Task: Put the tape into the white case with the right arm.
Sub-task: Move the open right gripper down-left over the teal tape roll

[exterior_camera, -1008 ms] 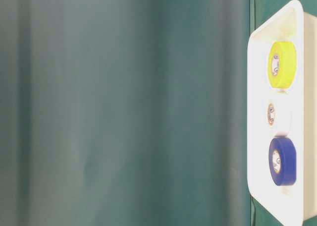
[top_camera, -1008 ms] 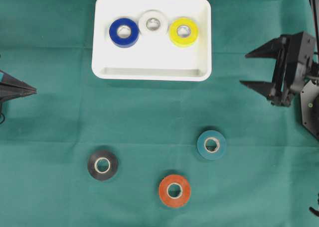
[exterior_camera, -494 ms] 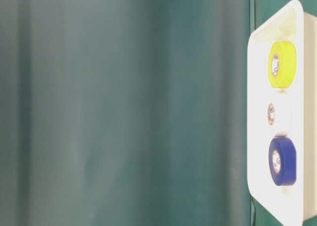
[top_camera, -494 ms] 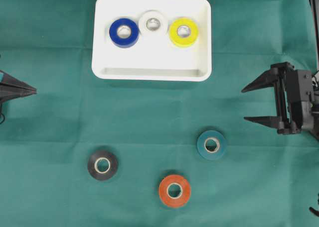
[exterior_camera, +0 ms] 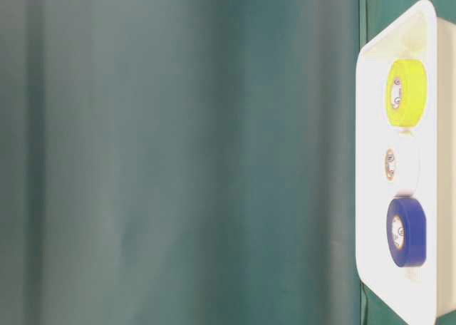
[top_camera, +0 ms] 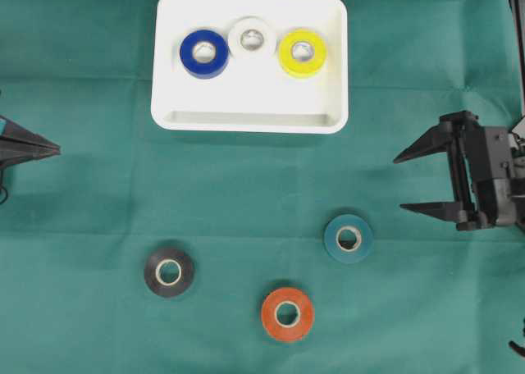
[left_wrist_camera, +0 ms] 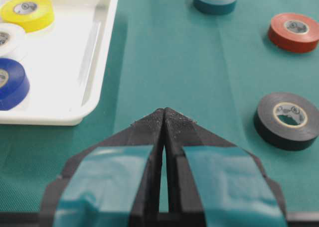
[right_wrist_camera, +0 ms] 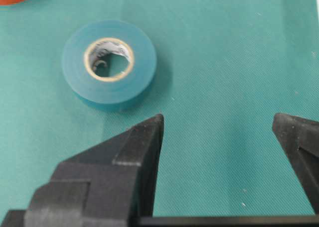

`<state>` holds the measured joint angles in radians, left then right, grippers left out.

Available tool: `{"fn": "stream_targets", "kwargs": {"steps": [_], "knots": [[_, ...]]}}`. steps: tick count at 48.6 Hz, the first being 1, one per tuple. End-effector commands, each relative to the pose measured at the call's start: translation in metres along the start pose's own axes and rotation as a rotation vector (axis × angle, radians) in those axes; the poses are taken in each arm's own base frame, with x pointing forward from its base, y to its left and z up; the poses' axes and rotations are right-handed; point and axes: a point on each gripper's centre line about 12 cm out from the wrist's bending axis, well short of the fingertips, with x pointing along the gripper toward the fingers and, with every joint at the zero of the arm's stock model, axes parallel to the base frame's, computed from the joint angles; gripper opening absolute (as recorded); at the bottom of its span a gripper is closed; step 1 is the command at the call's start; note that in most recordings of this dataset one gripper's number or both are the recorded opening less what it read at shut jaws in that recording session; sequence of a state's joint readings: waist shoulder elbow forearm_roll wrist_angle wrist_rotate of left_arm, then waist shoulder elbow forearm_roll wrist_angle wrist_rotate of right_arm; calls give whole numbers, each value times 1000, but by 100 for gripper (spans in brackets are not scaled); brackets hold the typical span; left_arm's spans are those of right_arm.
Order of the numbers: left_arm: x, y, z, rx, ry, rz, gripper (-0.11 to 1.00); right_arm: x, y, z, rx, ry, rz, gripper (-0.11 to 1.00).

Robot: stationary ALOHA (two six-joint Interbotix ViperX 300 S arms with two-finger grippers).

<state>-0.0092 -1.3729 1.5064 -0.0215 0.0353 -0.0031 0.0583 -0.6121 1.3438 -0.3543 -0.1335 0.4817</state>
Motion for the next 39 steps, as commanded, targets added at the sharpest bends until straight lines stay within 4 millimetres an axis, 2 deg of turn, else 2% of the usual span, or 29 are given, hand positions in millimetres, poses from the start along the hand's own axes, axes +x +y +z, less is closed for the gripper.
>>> {"fn": "stream_targets", "kwargs": {"steps": [1,28,39], "knots": [[1,0,4,1,-8,1,0,6,5,13,-11,-14,17,67],[1,0,4,1,-8,1,0,63,30,37,-61,55,94,68],[1,0,4,1,-8,1,0,74,31,39,-63,73,93,68]]}}
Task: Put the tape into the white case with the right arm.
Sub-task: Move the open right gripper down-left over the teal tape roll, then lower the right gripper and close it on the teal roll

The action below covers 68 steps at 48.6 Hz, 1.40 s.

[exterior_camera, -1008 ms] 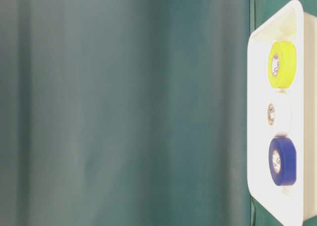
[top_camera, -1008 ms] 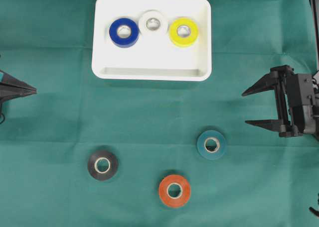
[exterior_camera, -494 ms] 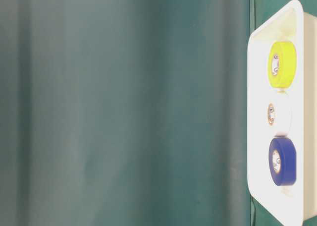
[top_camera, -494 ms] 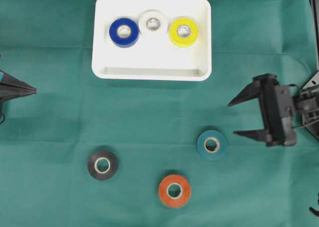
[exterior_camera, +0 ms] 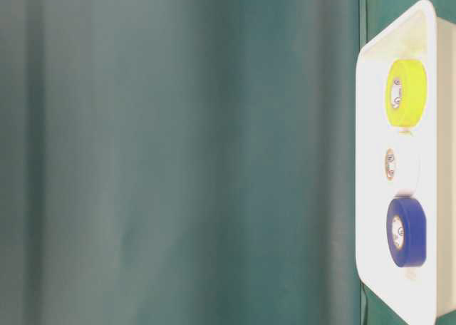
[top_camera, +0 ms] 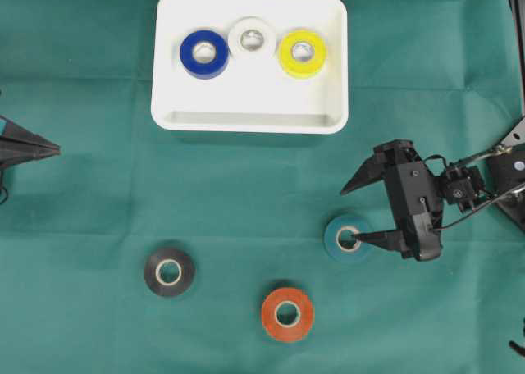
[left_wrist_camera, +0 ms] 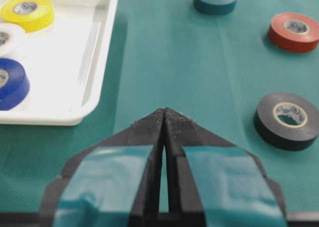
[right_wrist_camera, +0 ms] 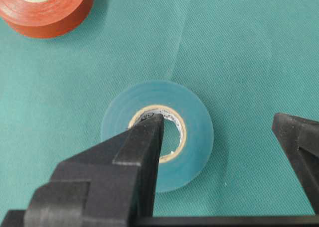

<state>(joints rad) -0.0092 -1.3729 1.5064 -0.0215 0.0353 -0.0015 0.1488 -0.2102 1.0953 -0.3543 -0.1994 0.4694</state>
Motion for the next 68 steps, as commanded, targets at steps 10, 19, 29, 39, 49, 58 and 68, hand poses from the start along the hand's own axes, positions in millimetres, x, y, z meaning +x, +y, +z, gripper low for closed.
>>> {"fn": "stream_targets", "kwargs": {"steps": [10,19,29,39,49,58,68], "knots": [[1,0,4,0,-8,1,0,1,2,8,-5,-22,7,68],[1,0,4,0,-6,1,0,8,1,5,-3,1,5,68],[1,0,4,0,-8,1,0,21,-1,-3,5,51,-2,68],[1,0,4,0,-8,1,0,30,-1,-3,11,69,-5,68],[1,0,4,0,-6,1,0,32,-2,-3,11,74,-6,67],[1,0,4,0,-8,1,0,32,-2,-3,11,74,-6,61],[1,0,4,0,-8,0,0,33,-3,-3,12,93,-19,26]]}}
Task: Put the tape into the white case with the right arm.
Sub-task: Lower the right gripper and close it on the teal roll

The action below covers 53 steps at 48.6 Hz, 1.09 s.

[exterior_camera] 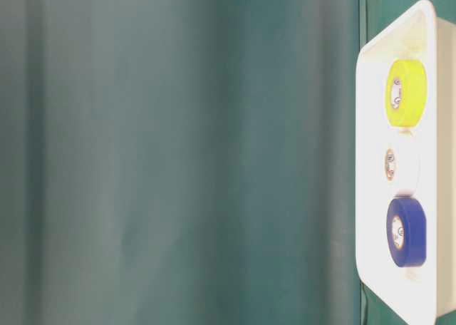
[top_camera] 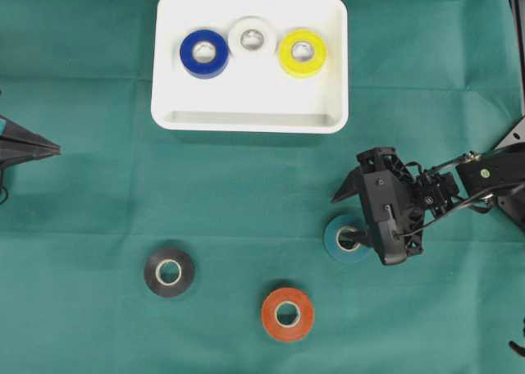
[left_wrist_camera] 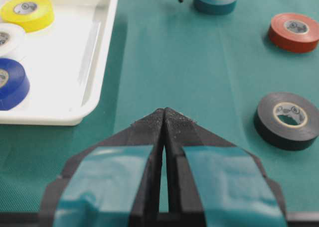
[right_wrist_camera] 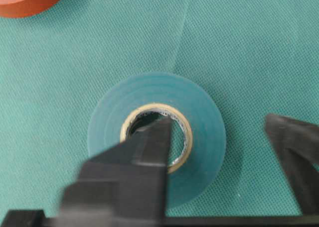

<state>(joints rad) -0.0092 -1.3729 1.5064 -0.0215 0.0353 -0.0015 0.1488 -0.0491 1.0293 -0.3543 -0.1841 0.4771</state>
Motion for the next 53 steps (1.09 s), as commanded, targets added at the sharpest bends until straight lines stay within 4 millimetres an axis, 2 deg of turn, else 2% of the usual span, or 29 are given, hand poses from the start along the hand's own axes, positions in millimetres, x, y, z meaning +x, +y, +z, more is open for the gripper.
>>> {"fn": "stream_targets", "kwargs": {"steps": [1,5,8,28,36,53], "knots": [[1,0,4,0,-6,1,0,0,1,9,-1,-11,-4,21],[1,0,4,-2,-8,1,0,0,0,9,-1,14,-21,5],[1,0,4,-2,-8,1,0,1,-2,9,-1,34,-33,-1],[1,0,4,-2,-8,1,0,2,-3,14,0,49,-50,-1],[1,0,4,-2,-6,1,0,0,-1,22,-3,26,-47,-1],[1,0,4,-2,-8,1,0,-25,-1,51,2,-21,-84,-1]]}}
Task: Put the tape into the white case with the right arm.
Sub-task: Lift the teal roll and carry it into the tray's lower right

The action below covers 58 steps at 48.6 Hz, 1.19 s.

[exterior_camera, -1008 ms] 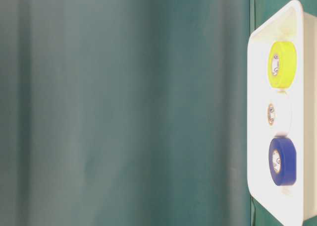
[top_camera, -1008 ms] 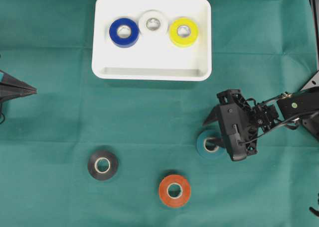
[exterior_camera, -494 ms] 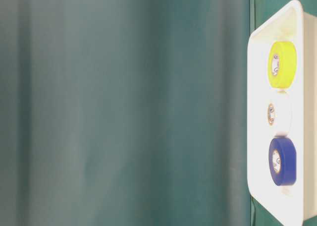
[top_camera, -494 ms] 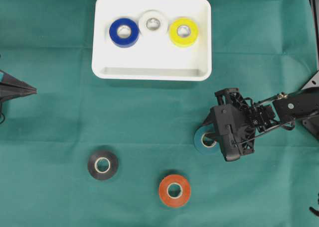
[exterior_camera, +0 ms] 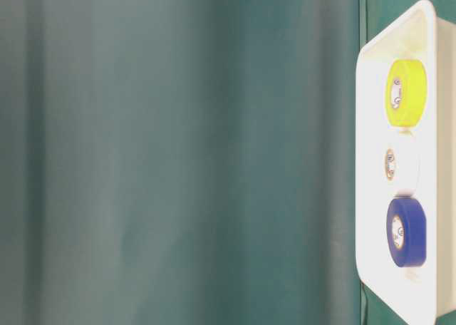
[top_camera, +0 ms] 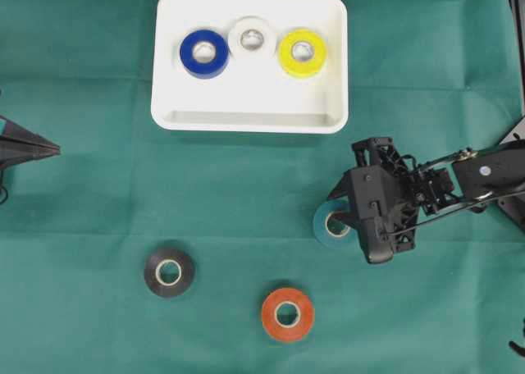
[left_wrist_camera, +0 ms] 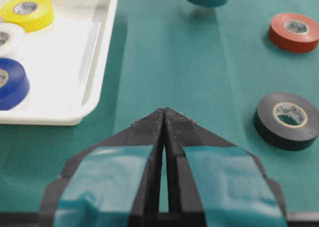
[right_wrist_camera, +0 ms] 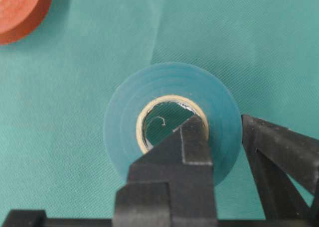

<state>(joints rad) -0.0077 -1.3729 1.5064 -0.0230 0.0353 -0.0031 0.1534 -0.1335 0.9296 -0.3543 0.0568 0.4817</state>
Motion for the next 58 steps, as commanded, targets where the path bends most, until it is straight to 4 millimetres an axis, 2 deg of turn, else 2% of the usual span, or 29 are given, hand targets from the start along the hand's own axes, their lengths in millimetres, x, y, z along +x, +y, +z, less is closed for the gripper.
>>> {"fn": "stream_targets", "kwargs": {"steps": [1,21,28,39,49,58], "knots": [[1,0,4,2,-8,0,0,-12,1,18,7,-55,-1,-1],[1,0,4,3,-8,0,0,-16,1,24,8,-74,0,-1],[1,0,4,3,-8,0,0,-13,-8,31,31,-78,-23,-1],[1,0,4,2,-8,0,0,-14,-42,44,99,-107,-94,-1],[1,0,4,2,-6,0,0,-20,-89,43,197,-122,-193,-1],[1,0,4,2,-8,0,0,-27,-122,40,263,-152,-256,-1]]}}
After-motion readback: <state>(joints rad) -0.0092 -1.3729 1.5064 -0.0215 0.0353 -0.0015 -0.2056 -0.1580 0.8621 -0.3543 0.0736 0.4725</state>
